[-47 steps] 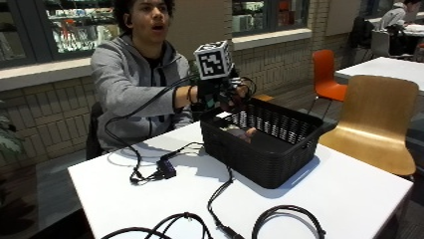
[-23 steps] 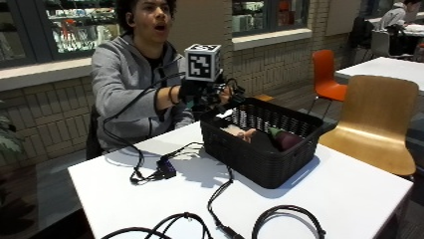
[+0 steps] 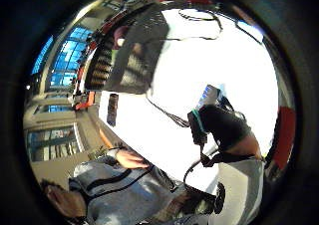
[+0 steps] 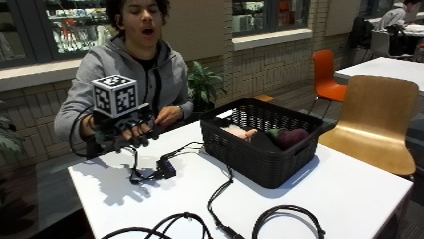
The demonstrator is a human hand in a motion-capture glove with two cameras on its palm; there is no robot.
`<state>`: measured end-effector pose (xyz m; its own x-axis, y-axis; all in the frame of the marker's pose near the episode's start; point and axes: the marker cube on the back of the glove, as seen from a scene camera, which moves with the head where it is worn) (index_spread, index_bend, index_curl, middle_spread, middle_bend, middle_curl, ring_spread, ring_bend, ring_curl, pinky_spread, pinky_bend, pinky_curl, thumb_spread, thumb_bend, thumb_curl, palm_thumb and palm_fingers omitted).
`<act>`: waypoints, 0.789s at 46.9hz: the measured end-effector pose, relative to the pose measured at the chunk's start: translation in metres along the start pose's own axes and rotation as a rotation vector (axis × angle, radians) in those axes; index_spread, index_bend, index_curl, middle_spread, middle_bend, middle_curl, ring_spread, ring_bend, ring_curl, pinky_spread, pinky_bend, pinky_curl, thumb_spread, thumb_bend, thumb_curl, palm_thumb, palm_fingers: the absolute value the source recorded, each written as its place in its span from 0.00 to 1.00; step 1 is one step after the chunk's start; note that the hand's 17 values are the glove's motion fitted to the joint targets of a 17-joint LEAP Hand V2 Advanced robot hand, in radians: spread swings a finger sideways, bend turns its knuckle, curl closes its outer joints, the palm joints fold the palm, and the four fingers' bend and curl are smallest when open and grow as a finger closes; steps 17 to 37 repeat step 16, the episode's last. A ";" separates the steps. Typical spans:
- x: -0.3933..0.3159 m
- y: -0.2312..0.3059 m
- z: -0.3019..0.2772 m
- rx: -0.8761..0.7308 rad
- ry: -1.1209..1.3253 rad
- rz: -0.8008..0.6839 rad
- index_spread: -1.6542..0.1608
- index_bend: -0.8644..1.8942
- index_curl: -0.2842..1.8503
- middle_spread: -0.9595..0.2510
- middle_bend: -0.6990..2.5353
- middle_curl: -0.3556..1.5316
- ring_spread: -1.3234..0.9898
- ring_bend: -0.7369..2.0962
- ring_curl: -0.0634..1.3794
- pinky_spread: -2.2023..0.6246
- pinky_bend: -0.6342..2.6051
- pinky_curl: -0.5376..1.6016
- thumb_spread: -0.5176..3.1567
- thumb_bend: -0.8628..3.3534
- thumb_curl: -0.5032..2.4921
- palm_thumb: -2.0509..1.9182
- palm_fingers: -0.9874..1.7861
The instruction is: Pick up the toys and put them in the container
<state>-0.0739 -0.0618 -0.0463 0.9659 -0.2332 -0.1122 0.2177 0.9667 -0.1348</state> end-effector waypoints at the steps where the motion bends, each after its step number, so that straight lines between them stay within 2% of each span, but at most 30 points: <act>1: 0.005 0.009 0.006 -0.001 -0.005 0.009 0.76 0.38 0.31 0.84 0.26 0.41 0.54 0.32 0.27 0.80 0.47 0.41 0.53 0.21 0.29 0.57 0.31; 15: 0.048 0.064 0.048 -0.015 -0.116 0.101 0.76 0.38 0.32 0.85 0.27 0.40 0.54 0.32 0.26 0.80 0.45 0.40 0.55 0.21 0.28 0.58 0.34; 37: 0.048 0.065 0.049 -0.015 -0.116 0.102 0.76 0.39 0.32 0.85 0.27 0.39 0.54 0.32 0.26 0.80 0.45 0.40 0.56 0.21 0.28 0.58 0.34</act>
